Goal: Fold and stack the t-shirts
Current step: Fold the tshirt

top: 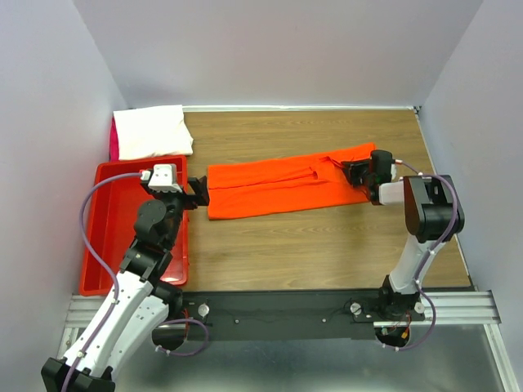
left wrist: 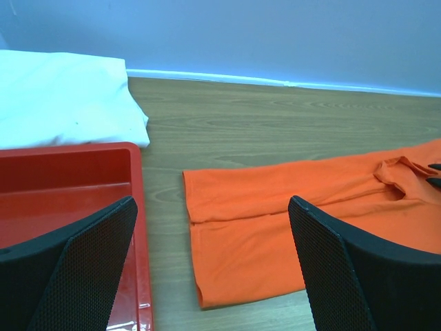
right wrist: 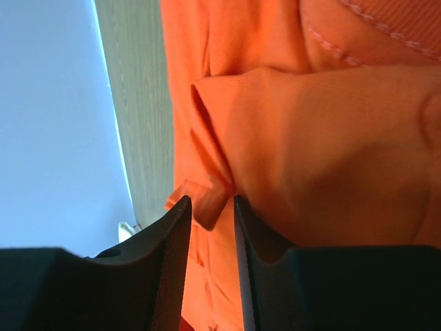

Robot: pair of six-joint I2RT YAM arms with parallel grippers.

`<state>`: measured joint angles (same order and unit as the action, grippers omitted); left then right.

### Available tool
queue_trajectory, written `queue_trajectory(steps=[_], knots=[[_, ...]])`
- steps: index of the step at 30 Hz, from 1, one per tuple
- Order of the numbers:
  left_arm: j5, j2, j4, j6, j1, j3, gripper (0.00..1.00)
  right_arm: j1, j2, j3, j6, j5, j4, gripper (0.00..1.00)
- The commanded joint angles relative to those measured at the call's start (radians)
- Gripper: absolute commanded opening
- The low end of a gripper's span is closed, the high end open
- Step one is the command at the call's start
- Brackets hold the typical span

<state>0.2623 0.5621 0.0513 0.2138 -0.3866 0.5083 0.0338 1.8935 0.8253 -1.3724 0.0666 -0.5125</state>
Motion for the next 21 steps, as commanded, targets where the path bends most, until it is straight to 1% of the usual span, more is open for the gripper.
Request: queue_trajectory(steps=[1,4,5,6,8,9,10,18,21], knots=[[0.031,-0.007,0.021,-0.014,-0.001,0.004,0.98,0.005,0.036,0.009,-0.028,-0.054,-0.029,0.35],[0.031,-0.005,0.021,-0.017,-0.001,0.004,0.98,0.005,0.042,0.012,-0.033,-0.056,-0.034,0.26],[0.031,-0.005,0.021,-0.017,-0.001,0.004,0.98,0.005,0.041,0.014,-0.031,-0.054,-0.034,0.21],[0.031,-0.004,0.021,-0.017,-0.001,0.003,0.98,0.006,0.038,0.015,-0.028,-0.054,-0.034,0.13],[0.031,-0.002,0.021,-0.019,-0.001,0.002,0.98,0.006,0.029,0.018,-0.001,-0.056,-0.034,0.07],[0.031,-0.002,0.021,-0.019,-0.001,0.002,0.98,0.005,0.016,0.023,0.012,-0.057,-0.029,0.03],[0.031,-0.001,0.021,-0.019,-0.001,0.002,0.98,0.005,0.010,0.026,0.036,-0.057,-0.024,0.01],[0.028,0.004,0.019,-0.022,-0.003,0.002,0.98,0.005,-0.043,0.097,0.183,-0.091,0.110,0.01],[0.028,0.005,0.019,-0.022,-0.001,0.002,0.98,0.002,-0.056,0.112,0.234,-0.105,0.134,0.01]])
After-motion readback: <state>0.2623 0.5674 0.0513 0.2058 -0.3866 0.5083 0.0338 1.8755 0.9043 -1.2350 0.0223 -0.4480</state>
